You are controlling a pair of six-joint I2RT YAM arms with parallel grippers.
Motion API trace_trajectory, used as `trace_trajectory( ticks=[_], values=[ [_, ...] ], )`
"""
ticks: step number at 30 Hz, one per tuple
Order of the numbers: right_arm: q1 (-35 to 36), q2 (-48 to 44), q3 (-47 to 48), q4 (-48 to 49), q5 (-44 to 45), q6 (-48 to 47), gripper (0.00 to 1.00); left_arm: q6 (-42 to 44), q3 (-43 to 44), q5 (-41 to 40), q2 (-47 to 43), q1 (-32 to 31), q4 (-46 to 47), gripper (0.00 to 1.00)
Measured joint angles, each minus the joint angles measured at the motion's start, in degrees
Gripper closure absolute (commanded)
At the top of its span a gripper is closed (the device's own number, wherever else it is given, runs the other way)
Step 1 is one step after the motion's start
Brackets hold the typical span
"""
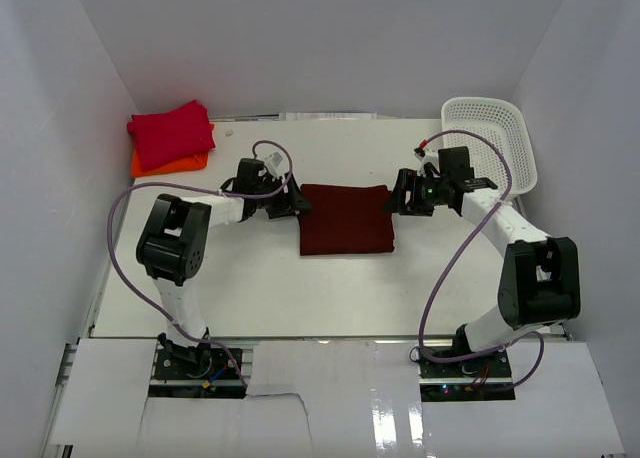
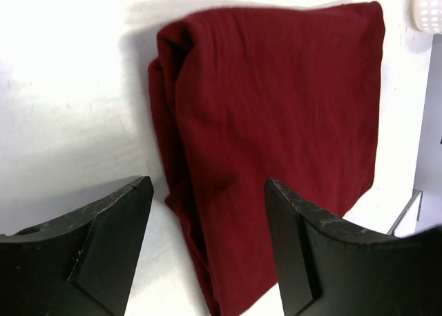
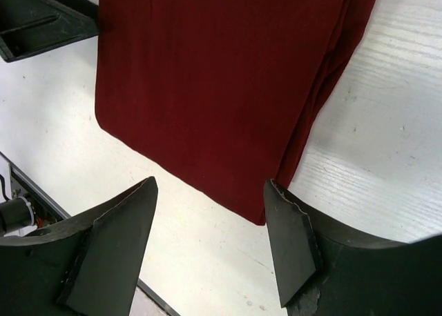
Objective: Fold and stack the t-shirts
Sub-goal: Put the neatly folded tshirt into the corner of the board with the left arm
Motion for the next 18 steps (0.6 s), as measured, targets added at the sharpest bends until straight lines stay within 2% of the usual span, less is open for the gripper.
trace_trajectory(
  ticks=[9,18],
  values=[
    [0.0,-1.1,0.0,0.0,0.0,-0.2,0.30,2.1,5.2,-1.7,4.1,-0.7,0.7,0.23],
    [0.0,-1.2,0.0,0.0,-0.2,-0.2,0.30,2.4,10.7,-1.5,9.5,-1.1,3.3,0.30]
  ],
)
